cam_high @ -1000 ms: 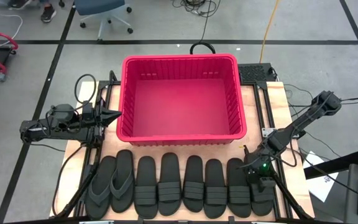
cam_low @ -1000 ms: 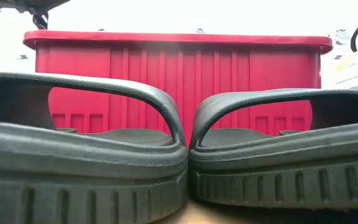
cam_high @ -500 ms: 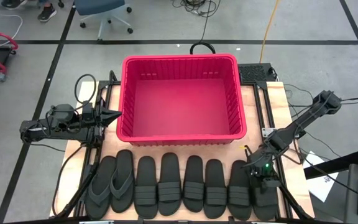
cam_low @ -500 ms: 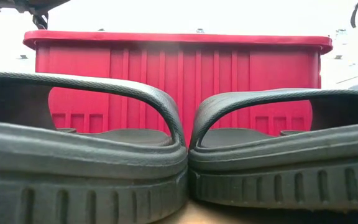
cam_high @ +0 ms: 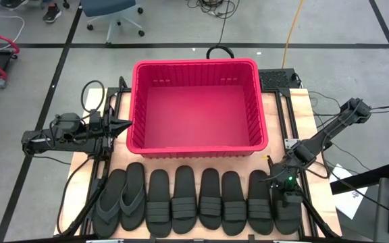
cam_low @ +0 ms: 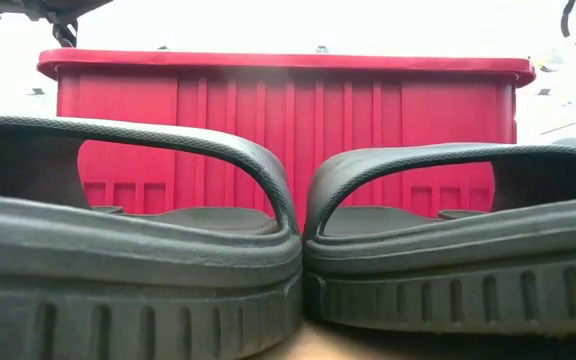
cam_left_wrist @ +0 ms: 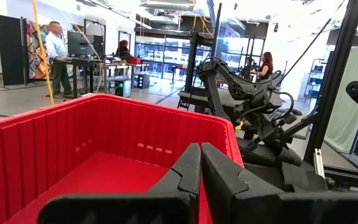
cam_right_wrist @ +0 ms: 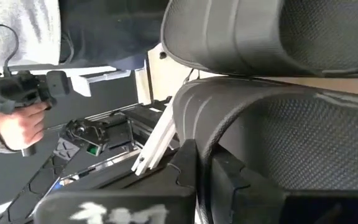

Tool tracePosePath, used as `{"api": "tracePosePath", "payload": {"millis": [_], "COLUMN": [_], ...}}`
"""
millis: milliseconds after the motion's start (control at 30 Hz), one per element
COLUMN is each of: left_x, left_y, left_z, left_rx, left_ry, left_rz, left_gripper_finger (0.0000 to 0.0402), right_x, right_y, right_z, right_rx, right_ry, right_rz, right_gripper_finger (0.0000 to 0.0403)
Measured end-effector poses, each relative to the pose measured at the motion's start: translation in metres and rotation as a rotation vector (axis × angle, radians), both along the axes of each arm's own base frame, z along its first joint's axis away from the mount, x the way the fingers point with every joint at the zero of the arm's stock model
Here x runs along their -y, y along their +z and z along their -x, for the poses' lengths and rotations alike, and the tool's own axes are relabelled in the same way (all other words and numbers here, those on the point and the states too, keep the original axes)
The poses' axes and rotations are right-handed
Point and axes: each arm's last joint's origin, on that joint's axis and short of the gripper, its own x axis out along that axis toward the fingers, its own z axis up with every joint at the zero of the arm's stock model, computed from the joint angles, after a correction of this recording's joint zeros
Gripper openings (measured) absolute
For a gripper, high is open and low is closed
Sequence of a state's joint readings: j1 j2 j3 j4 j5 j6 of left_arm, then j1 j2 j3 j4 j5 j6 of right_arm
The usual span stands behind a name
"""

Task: Pick and place slides into bin
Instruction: Put the black slide into the red bin

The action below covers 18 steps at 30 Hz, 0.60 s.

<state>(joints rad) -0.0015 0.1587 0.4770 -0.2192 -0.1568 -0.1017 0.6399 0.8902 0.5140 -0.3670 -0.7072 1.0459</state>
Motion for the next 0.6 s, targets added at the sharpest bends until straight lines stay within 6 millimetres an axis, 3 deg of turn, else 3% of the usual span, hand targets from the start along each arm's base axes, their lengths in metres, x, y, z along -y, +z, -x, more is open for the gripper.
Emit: {"api": "tracePosePath", "payload": {"millis": [367, 600], "left_x": [0.0, 0.0], "left_y": [0.0, 0.0], "left_z": [0.0, 0.0], "left_rx": [0.0, 0.0], "left_ry": [0.0, 0.0], "left_rz": [0.0, 0.0], "left_gripper_finger": [0.0017, 0.0017], "right_x": [0.002, -0.001], "right_y": [0.001, 0.015], "right_z": [0.004, -0.001], "right_rx": [-0.016, 0.144], "right_ry": [0.043, 0.031], "right_rz": [-0.015, -0.105], "right_gripper_finger": [0.0004, 0.0004]}}
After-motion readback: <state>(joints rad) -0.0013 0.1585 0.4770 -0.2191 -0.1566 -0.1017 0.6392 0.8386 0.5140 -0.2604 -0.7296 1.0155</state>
